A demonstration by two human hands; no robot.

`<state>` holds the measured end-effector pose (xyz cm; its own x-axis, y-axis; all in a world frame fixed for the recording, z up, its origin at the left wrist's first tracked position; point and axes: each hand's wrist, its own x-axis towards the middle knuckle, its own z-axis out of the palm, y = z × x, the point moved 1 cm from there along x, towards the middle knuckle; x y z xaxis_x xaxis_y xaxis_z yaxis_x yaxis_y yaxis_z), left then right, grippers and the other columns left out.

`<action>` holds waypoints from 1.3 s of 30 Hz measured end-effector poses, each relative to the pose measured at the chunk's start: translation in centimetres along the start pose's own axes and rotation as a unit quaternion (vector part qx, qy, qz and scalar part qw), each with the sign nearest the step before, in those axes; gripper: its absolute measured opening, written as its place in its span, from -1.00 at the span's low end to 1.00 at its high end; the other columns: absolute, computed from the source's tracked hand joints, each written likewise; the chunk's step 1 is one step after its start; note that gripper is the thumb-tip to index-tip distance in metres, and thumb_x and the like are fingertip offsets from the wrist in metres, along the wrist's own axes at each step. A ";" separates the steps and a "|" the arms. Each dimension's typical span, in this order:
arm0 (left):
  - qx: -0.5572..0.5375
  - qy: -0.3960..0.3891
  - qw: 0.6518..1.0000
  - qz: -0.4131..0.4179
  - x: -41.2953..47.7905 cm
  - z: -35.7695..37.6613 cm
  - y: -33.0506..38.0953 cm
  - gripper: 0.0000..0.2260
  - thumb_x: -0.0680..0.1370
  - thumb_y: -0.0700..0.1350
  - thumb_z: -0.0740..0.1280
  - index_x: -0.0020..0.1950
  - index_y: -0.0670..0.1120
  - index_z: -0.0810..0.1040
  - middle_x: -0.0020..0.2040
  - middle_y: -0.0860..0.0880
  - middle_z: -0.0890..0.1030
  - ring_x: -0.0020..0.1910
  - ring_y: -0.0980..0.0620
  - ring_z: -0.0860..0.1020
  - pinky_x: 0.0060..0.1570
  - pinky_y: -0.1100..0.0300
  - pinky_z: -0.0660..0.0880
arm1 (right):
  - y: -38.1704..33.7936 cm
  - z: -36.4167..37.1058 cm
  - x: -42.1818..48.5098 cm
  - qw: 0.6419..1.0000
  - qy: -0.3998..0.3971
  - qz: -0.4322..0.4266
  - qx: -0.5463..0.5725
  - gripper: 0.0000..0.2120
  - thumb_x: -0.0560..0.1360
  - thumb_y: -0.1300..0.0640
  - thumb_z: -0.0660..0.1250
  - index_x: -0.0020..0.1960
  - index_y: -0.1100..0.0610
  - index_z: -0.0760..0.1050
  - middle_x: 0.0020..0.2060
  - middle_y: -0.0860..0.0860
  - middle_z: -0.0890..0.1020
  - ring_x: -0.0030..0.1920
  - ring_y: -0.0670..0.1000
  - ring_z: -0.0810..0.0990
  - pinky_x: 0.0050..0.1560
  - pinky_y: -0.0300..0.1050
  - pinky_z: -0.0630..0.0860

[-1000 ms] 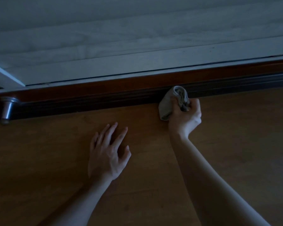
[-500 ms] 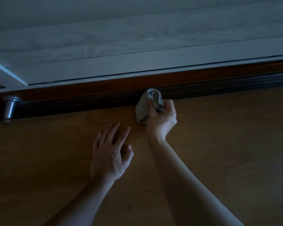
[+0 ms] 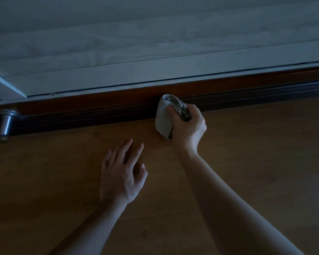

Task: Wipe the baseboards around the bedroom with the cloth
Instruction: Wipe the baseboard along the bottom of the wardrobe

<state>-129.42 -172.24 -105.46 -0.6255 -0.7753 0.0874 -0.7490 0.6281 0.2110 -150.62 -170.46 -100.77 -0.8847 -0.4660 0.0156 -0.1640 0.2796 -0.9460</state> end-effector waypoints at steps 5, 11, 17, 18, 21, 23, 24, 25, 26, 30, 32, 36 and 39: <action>0.002 -0.015 1.000 -0.004 0.1 -0.1 0.0 -0.48 0.59 0.19 0.12 0.53 0.11 0.40 0.57 -0.05 0.31 0.56 -0.05 0.22 0.53 -0.15 0.14 | -0.2 -0.7 0.4 1.000 -0.021 -0.001 -0.010 -0.78 0.49 -0.03 0.49 -0.08 0.07 0.50 -0.14 -0.06 0.58 -0.16 -0.18 0.52 -0.24 -0.46 0.40; 0.008 -0.031 0.999 -0.007 0.2 -0.2 0.1 -0.47 0.58 0.21 0.10 0.54 0.11 0.40 0.56 -0.05 0.31 0.56 -0.07 0.22 0.52 -0.16 0.15 | 0.1 -5.3 2.5 0.998 0.038 0.042 0.007 -0.80 0.52 -0.01 0.46 -0.07 0.07 0.48 -0.15 -0.10 0.57 -0.15 -0.19 0.54 -0.27 -0.42 0.46; 0.036 -0.042 0.998 -0.029 2.2 -0.5 3.3 -0.43 0.55 0.28 0.10 0.53 0.11 0.40 0.53 -0.04 0.35 0.45 -0.10 0.32 0.42 -0.17 0.30 | 1.0 -7.2 3.8 0.993 -0.048 0.012 -0.107 -0.68 0.52 -0.19 0.41 -0.02 0.06 0.51 -0.12 -0.10 0.60 -0.17 -0.24 0.54 -0.39 -0.47 0.38; 0.036 -0.038 0.999 -0.006 2.8 -0.4 4.7 -0.43 0.56 0.28 0.12 0.52 0.10 0.41 0.53 -0.04 0.35 0.45 -0.09 0.33 0.43 -0.15 0.30 | 1.0 -7.4 3.9 0.992 -0.049 0.004 -0.114 -0.68 0.51 -0.19 0.41 -0.03 0.07 0.52 -0.13 -0.10 0.61 -0.18 -0.23 0.55 -0.39 -0.47 0.37; 0.004 -0.032 0.996 0.085 3.2 0.4 9.1 -0.46 0.56 0.24 0.16 0.51 0.08 0.43 0.54 -0.04 0.37 0.47 -0.05 0.36 0.48 -0.10 0.23 | 0.9 -7.9 4.4 0.994 -0.029 -0.013 -0.109 -0.72 0.50 -0.14 0.45 -0.07 0.07 0.52 -0.15 -0.08 0.62 -0.18 -0.15 0.57 -0.34 -0.42 0.34; -0.037 -0.026 0.995 0.085 2.6 1.2 11.1 -0.47 0.56 0.21 0.18 0.50 0.08 0.45 0.53 -0.03 0.38 0.48 -0.03 0.35 0.49 -0.14 0.28 | 1.1 -8.1 4.9 0.994 -0.029 -0.038 -0.098 -0.73 0.50 -0.12 0.46 -0.05 0.08 0.54 -0.13 -0.07 0.64 -0.13 -0.12 0.61 -0.30 -0.36 0.42; -0.054 -0.022 0.996 0.070 2.4 1.6 11.7 -0.48 0.56 0.21 0.19 0.49 0.08 0.46 0.54 -0.02 0.38 0.49 -0.02 0.33 0.48 -0.16 0.29 | 1.1 -8.2 5.2 0.993 -0.039 -0.054 -0.093 -0.72 0.50 -0.11 0.46 -0.03 0.10 0.55 -0.12 -0.06 0.65 -0.12 -0.11 0.62 -0.26 -0.31 0.48; -0.059 -0.020 0.997 0.055 2.2 1.9 12.2 -0.48 0.56 0.21 0.18 0.49 0.10 0.46 0.54 -0.02 0.37 0.51 -0.01 0.31 0.49 -0.17 0.27 | 1.3 -8.3 5.4 0.992 -0.051 -0.068 -0.088 -0.71 0.50 -0.11 0.46 -0.01 0.11 0.56 -0.10 -0.05 0.65 -0.10 -0.10 0.62 -0.22 -0.23 0.55; -0.052 -0.022 0.997 0.045 2.1 2.2 12.4 -0.48 0.57 0.22 0.17 0.51 0.11 0.44 0.55 -0.01 0.36 0.53 -0.01 0.28 0.51 -0.16 0.24 | 1.4 -8.4 5.7 0.992 -0.062 -0.077 -0.083 -0.71 0.51 -0.11 0.45 0.00 0.12 0.56 -0.09 -0.04 0.65 -0.09 -0.10 0.63 -0.18 -0.18 0.58; -0.013 -0.036 0.999 0.028 1.9 2.5 12.3 -0.46 0.61 0.28 0.10 0.57 0.14 0.34 0.60 0.01 0.27 0.58 0.00 0.20 0.56 -0.08 0.09 | 2.4 -9.9 7.2 0.992 -0.064 -0.078 -0.079 -0.70 0.50 -0.13 0.45 -0.04 0.10 0.54 -0.12 -0.06 0.64 -0.11 -0.09 0.62 -0.20 -0.20 0.55; -0.005 -0.044 0.999 0.021 1.8 2.7 12.2 -0.45 0.62 0.30 0.07 0.58 0.16 0.31 0.62 0.03 0.23 0.60 -0.01 0.16 0.57 -0.10 0.08 | 3.1 -11.1 8.2 0.993 -0.053 -0.072 -0.080 -0.71 0.49 -0.14 0.46 -0.07 0.09 0.53 -0.15 -0.06 0.63 -0.13 -0.09 0.60 -0.23 -0.26 0.47; 0.006 -0.061 0.998 0.006 1.8 2.6 12.4 -0.44 0.62 0.33 0.03 0.59 0.17 0.28 0.63 0.04 0.20 0.61 -0.01 0.13 0.57 -0.13 0.05 | 4.3 -13.5 9.5 0.996 -0.041 -0.036 -0.064 -0.73 0.50 -0.12 0.45 -0.06 0.08 0.51 -0.16 -0.09 0.58 -0.14 -0.14 0.56 -0.24 -0.37 0.40; 0.008 -0.061 0.998 0.006 2.0 2.4 12.5 -0.44 0.61 0.31 0.05 0.58 0.15 0.30 0.62 0.03 0.22 0.61 -0.01 0.13 0.56 -0.14 0.06 | 4.4 -13.4 9.6 0.995 -0.049 -0.063 -0.059 -0.77 0.51 -0.06 0.47 -0.06 0.07 0.51 -0.14 -0.09 0.58 -0.18 -0.19 0.51 -0.24 -0.46 0.40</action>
<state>-140.57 -165.74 -105.00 -0.6559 -0.7543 -0.0289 -0.7438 0.6394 0.1944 -165.70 -162.45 -100.39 -0.8079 -0.5818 0.0938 -0.3252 0.3075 -0.8943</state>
